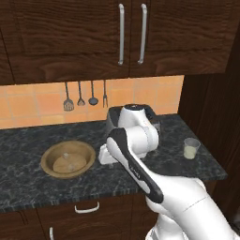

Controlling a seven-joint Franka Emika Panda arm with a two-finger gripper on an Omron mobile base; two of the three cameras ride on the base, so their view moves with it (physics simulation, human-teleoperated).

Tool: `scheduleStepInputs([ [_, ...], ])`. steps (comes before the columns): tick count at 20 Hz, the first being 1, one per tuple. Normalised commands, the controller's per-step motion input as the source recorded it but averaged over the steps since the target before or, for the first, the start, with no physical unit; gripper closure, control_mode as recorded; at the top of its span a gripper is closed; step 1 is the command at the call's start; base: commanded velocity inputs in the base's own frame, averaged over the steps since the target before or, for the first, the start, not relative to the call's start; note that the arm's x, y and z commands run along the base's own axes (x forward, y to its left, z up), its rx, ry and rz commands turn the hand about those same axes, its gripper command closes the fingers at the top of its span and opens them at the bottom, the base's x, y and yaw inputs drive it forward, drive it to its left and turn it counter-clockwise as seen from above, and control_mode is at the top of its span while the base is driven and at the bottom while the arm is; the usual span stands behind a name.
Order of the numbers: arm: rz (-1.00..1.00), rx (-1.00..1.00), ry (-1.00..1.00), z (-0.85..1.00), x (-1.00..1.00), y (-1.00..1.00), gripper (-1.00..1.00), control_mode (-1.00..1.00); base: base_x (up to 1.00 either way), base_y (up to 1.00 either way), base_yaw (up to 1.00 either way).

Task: Grab a lemon wedge from the fridge and one ice cube from the ice bowl, and put them in the glass of lemonade.

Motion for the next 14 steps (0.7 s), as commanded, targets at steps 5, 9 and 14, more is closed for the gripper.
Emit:
scheduleStepInputs([
  [5, 0.09, 0.0, -0.07, -0.12, 0.01, 1.0, -1.0, -1.0, 0.0, 0.0, 0.0],
  [9, 0.03, -0.01, -0.05, -0.02, 0.29, 1.0, -1.0, -1.0, 0.0, 0.0, 0.0],
  [14, 0.0, -0.06, 0.0, -0.07, 0.78, 0.94, -1.0, -1.0, 0.0, 0.0, 0.0],
])
